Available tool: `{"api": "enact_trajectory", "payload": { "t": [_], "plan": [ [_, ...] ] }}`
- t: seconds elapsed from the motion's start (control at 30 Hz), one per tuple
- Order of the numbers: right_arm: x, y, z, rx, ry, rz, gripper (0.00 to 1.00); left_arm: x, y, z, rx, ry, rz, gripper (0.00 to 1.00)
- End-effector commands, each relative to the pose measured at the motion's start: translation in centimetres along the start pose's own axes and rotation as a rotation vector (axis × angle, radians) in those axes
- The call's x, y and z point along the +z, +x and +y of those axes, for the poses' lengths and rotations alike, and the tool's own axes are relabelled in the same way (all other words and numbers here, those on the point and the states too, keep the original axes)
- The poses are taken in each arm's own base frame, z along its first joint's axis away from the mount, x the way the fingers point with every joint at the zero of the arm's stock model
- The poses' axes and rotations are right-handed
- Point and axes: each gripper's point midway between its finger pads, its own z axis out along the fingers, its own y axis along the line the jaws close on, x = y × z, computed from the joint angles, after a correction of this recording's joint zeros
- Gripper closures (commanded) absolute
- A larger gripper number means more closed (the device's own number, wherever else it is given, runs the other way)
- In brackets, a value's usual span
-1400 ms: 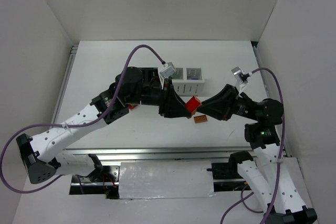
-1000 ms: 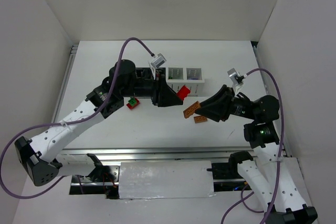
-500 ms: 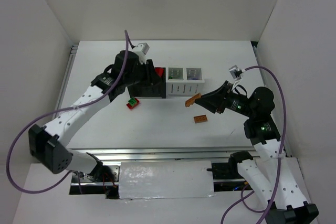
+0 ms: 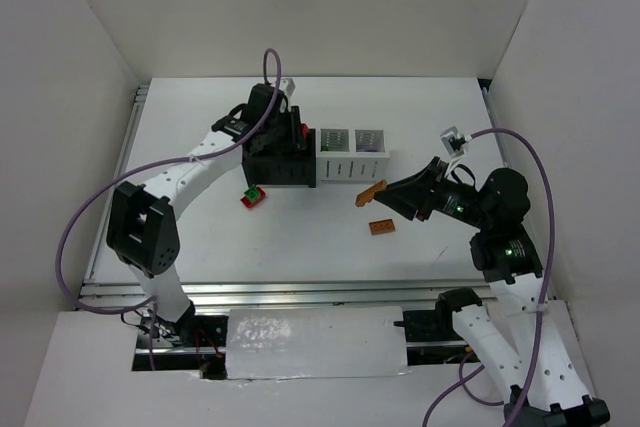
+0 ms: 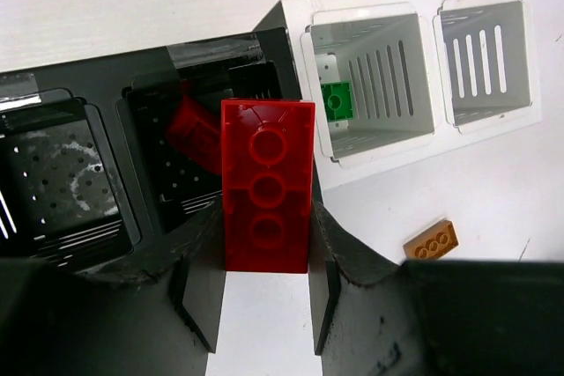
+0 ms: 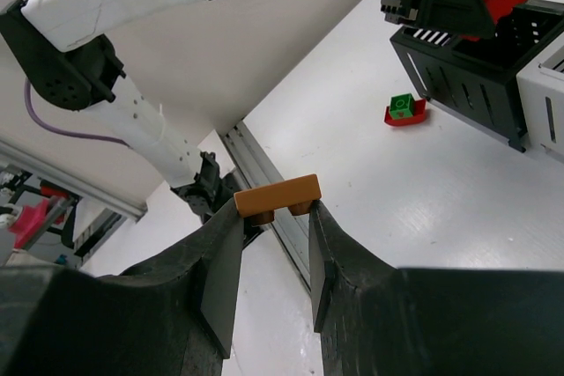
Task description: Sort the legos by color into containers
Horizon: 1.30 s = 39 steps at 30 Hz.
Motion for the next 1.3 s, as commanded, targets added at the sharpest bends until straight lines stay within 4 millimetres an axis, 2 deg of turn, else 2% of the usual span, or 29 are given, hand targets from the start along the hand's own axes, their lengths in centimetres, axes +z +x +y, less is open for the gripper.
{"api": "enact_trajectory", "payload": {
  "t": [0.0,0.07,0.1,0.3,0.37,0.4,0.5,0.57,0.6,0.63,0.67,0.7,0.73,0.77,0.8,0.83,0.87,0.9,0.93,0.97,1.0,1.03,1.07,1.1,1.13,1.2,1.23,1.27],
  "plan": [
    [-0.2,-1.0,1.2,-0.046,-0.019,-0.018,1.0,-0.1,-2.6,-0.6,0.023,0.02,-0.074,0.69],
    [-0.2,-1.0,1.3,-0.048,-0.021,-0.012,1.0,0.4,-2.3,-0.3,0.016,0.01,-0.062,0.6],
    [-0.2,-1.0,1.3,-0.049,-0.019,-0.01,1.0,0.5,-2.1,-0.1,0.011,0.008,-0.056,0.48],
    [0.0,-1.2,1.2,-0.053,-0.015,0.001,1.0,0.3,-2.0,0.6,0.01,-0.001,-0.077,0.18],
    [0.2,-1.2,1.0,-0.05,-0.013,0.005,1.0,0.3,-2.2,0.4,0.014,0.001,-0.079,0.03],
    [0.4,-1.3,0.9,-0.047,-0.01,0.007,1.0,0.2,-2.4,0.5,0.011,0.0,-0.082,0.0],
    [0.9,-1.5,0.0,-0.026,0.021,0.012,1.0,-0.8,-3.5,-0.2,0.007,0.016,-0.113,0.0],
    [1.3,-2.3,-0.8,-0.014,0.056,-0.001,1.0,-2.9,-5.1,-1.1,-0.008,0.036,-0.156,0.0],
    [1.9,-2.3,-1.6,0.008,0.071,0.011,1.0,-3.8,-5.5,-0.7,-0.022,0.001,-0.172,0.01],
    [2.3,-2.6,-2.0,0.017,0.081,0.008,1.0,-5.9,-6.7,-0.7,-0.043,-0.017,-0.216,0.0],
    [2.8,-2.9,-2.3,0.024,0.085,0.008,1.0,-7.6,-8.1,0.7,-0.11,-0.111,-0.276,0.0],
    [3.9,-3.1,-2.6,0.036,0.084,0.026,1.0,-8.9,-8.4,1.9,-0.151,-0.173,-0.295,0.01],
    [4.7,-3.3,-2.8,0.033,0.086,0.027,1.0,-10.9,-7.3,3.7,-0.189,-0.262,-0.26,0.0],
    [5.5,-4.4,-2.7,0.017,0.101,0.008,1.0,-12.8,-8.4,5.9,-0.273,-0.362,-0.311,0.01],
    [7.4,-3.5,-2.9,0.032,0.097,0.05,1.0,-14.0,-8.1,7.2,-0.299,-0.416,-0.307,0.01],
    [8.4,-3.8,-3.1,0.03,0.106,0.048,1.0,-15.6,-7.9,8.3,-0.322,-0.457,-0.312,0.0],
    [10.2,-4.3,-4.2,0.038,0.146,0.045,1.0,-17.0,-6.6,10.3,-0.356,-0.533,-0.281,0.0],
    [11.2,-4.5,-4.4,0.04,0.155,0.041,1.0,-18.1,-6.2,11.7,-0.369,-0.589,-0.284,0.01],
    [12.6,-4.4,-3.8,0.048,0.143,0.04,1.0,-19.7,-5.8,12.3,-0.387,-0.608,-0.292,0.0],
    [13.7,-5.2,-3.8,0.049,0.146,0.021,1.0,-20.7,-4.3,14.1,-0.402,-0.661,-0.256,0.01],
    [15.3,-4.8,-5.2,0.067,0.184,0.026,1.0,-21.4,-3.6,14.7,-0.409,-0.672,-0.244,0.0],
    [16.5,-4.7,-5.1,0.074,0.187,0.022,1.0,-22.4,-2.4,15.1,-0.412,-0.68,-0.236,0.01],
    [18.2,-4.7,-5.9,0.077,0.205,0.026,1.0,-23.2,-1.4,16.0,-0.415,-0.703,-0.22,0.01],
    [19.2,-5.0,-6.6,0.079,0.238,0.002,1.0,-24.5,-0.9,15.9,-0.415,-0.685,-0.239,0.01],
    [20.9,-4.7,-7.4,0.081,0.269,0.0,1.0,-24.5,0.6,16.6,-0.403,-0.705,-0.205,0.0],
    [22.8,-4.5,-7.8,0.074,0.282,-0.003,1.0,-25.4,2.6,16.9,-0.39,-0.704,-0.193,0.01],
    [24.6,-4.1,-8.2,0.077,0.29,0.008,1.0,-25.8,3.2,17.0,-0.392,-0.706,-0.19,0.0],
    [25.4,-4.0,-8.5,0.073,0.299,0.009,1.0,-26.0,4.0,17.0,-0.392,-0.706,-0.183,0.01]
  ]
}}
